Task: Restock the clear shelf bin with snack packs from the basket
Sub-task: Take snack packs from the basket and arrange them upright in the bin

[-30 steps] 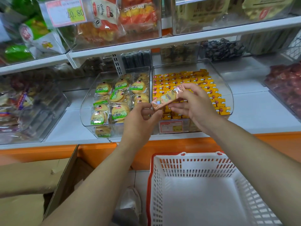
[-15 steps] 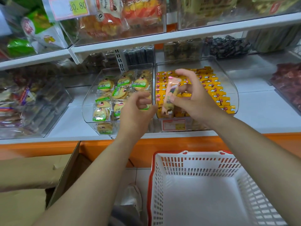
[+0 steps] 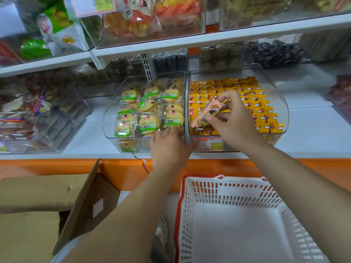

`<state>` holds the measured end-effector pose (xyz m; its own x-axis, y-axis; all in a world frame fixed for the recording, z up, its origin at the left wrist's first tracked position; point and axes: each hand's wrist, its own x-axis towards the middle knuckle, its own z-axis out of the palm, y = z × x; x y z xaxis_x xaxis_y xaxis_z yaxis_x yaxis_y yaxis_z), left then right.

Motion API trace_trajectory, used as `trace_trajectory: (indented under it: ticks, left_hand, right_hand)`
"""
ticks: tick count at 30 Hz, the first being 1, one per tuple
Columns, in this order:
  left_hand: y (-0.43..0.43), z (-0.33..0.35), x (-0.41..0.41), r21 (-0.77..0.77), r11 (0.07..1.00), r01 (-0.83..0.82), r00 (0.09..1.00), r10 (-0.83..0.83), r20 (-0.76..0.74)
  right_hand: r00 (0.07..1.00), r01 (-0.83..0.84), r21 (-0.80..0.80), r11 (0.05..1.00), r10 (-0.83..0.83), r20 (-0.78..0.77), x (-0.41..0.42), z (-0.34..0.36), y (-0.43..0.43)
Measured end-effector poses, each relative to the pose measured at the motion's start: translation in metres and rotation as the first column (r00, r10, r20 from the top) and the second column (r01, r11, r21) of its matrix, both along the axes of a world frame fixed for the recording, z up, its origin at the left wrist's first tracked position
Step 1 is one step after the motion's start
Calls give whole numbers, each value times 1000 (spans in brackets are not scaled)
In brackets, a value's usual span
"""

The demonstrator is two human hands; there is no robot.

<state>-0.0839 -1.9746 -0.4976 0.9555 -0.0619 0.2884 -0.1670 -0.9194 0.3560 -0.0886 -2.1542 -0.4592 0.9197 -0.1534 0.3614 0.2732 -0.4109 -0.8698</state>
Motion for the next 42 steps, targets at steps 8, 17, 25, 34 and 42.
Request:
trace_trajectory:
  ticks: [8, 17, 25, 34, 42]
  left_hand:
    - [-1, -1, 0, 10, 1000, -8, 1000, 8, 5]
    - [1, 0, 4, 13, 1000, 1, 1000, -1, -6]
    - [1, 2, 6, -8, 1000, -2, 1000, 2, -7]
    - [-7, 31, 8, 7, 959, 283, 953, -282, 110]
    - [-8, 43, 20, 257, 880, 400, 906, -422, 37]
  right_hand:
    - [1000, 27, -184, 983, -28, -7, 3, -10, 10]
    - [996, -44, -672, 739, 88, 31, 6, -4, 19]
    - [974, -228, -642, 732, 174, -148, 19, 4, 13]
    - [895, -435, -567, 700, 267, -356, 12, -6, -24]
    - [922, -370, -516, 773, 240, -302, 67, 17, -27]
